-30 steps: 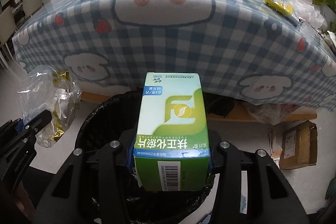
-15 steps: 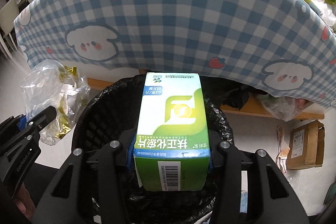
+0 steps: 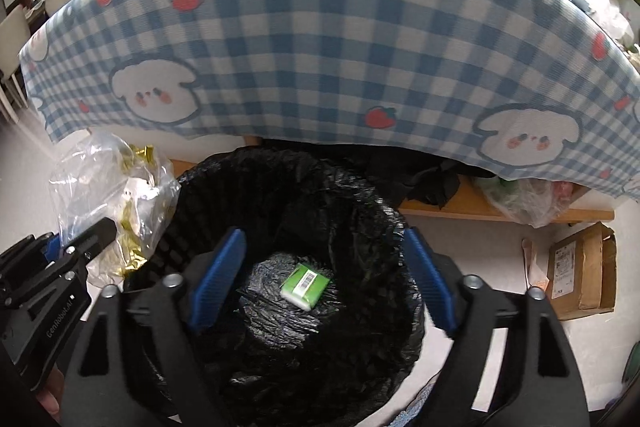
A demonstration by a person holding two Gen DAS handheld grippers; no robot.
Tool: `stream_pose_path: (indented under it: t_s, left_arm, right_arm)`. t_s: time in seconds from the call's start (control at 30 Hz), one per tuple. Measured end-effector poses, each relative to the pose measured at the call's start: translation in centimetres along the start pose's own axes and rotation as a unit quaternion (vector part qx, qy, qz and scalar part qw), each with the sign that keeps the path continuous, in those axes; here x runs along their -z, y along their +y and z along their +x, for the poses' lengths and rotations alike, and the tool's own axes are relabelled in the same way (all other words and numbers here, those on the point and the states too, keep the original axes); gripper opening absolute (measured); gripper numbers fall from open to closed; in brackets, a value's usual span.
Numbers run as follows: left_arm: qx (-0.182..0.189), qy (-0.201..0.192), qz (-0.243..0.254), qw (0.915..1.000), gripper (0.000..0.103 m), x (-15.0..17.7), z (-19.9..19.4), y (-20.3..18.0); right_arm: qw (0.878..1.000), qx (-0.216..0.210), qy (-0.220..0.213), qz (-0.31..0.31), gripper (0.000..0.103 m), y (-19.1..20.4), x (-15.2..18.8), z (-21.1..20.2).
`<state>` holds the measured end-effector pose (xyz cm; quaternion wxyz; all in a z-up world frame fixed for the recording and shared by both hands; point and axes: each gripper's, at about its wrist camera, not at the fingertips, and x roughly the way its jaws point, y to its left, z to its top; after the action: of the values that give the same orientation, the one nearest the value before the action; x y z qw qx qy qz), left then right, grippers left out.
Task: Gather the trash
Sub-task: 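Open right tool to drop green box while left tool lowers plastic bag into bin, then open the left tool to release the plastic bag into the bin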
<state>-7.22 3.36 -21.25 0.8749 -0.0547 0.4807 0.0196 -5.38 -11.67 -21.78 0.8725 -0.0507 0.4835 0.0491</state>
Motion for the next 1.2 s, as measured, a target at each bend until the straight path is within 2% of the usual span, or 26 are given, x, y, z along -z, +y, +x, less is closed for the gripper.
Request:
stream_pose_path:
  t_s: [0.17, 0.53, 0.87, 1.07, 1.2]
  left_arm:
    - [0.007, 0.003, 0.009, 0.9999, 0.021, 0.2, 0.3, -1.8]
    - [0.021, 0.011, 0.035, 0.9991, 0.021, 0.3, 1.3, -5.8]
    - [0.034, 0.020, 0.053, 0.9978, 0.023, 0.6, 2.1, -8.2]
    - [0.027, 0.022, 0.056, 0.9978, 0.033, 0.8, 2.4, -8.4]
    - [0.021, 0.024, 0.054, 0.9980, 0.049, 1.0, 2.5, -8.0]
  right_arm:
    - [1.000, 0.008, -0.001, 0.017, 0.093, -2.0, 0.3, 0.2]
    - [0.998, 0.027, 0.000, 0.048, 0.095, -6.8, 1.2, -0.1]
    - [0.997, 0.036, -0.001, 0.063, 0.095, -9.2, 1.7, -0.6]
    - [0.997, 0.035, -0.003, 0.063, 0.095, -9.3, 1.7, -0.5]
    - [0.998, 0.032, -0.005, 0.059, 0.095, -8.7, 1.5, -0.7]
